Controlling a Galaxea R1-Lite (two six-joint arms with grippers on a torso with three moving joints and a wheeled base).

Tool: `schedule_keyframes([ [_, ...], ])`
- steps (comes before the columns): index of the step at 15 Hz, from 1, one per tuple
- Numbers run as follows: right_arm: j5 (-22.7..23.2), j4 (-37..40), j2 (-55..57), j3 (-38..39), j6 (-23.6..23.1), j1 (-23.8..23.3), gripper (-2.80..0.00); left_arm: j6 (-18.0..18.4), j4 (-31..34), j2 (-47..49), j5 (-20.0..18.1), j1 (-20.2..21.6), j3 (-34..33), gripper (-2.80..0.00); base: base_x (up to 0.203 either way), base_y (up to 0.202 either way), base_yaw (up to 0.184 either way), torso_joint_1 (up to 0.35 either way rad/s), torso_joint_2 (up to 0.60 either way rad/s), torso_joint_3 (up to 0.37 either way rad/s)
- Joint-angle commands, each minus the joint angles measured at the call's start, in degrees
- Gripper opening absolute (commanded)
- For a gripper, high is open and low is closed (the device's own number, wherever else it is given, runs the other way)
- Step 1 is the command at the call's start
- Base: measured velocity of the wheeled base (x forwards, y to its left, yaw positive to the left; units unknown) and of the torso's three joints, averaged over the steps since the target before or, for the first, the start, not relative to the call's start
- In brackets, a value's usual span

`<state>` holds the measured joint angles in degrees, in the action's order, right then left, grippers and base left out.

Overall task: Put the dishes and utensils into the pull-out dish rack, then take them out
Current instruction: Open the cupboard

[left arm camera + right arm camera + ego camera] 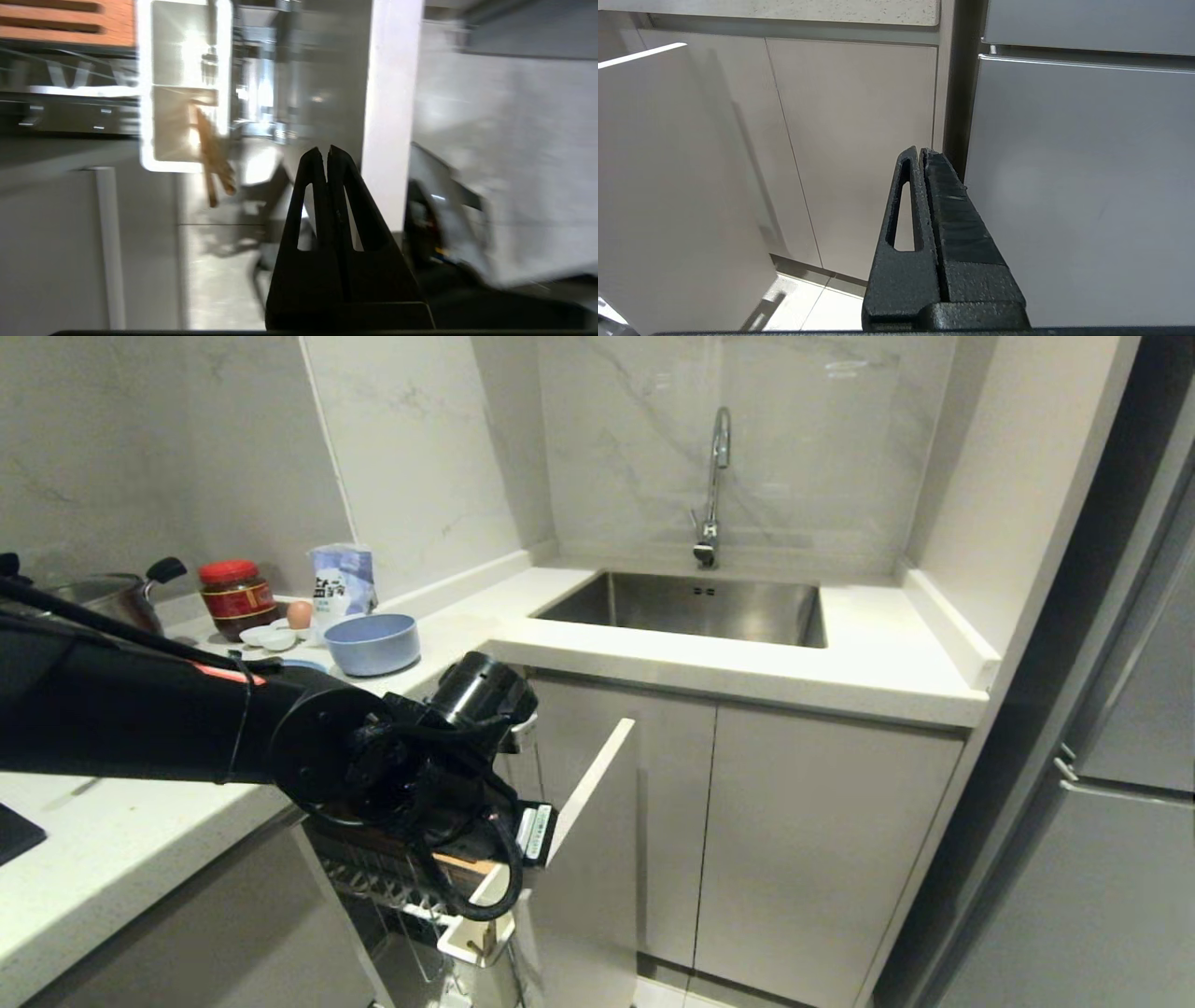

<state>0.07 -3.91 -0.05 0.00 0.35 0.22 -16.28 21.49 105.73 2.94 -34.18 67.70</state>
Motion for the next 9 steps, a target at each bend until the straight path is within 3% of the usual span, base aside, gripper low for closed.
schedule_keyframes([
  [1, 0.01, -0.05, -0.04, 1.32, 0.01, 0.04, -2.8, -3.25, 0.04, -0.52, -2.45, -2.61, 0.31, -2.8, 0.0, 0.0, 0.0, 0.0, 0.0, 0.0],
  [6, 0.01, -0.05, -0.04, 1.32, 0.01, 0.04, -2.8, -9.08, -0.21, -0.28, -8.43, -5.31, 1.07, -2.8, 0.0, 0.0, 0.0, 0.0, 0.0, 0.0],
  [9, 0.01, -0.05, -0.04, 1.32, 0.01, 0.04, -2.8, -10.17, -0.13, 0.0, -9.96, -6.64, 0.95, -2.8, 0.0, 0.0, 0.0, 0.0, 0.0, 0.0],
])
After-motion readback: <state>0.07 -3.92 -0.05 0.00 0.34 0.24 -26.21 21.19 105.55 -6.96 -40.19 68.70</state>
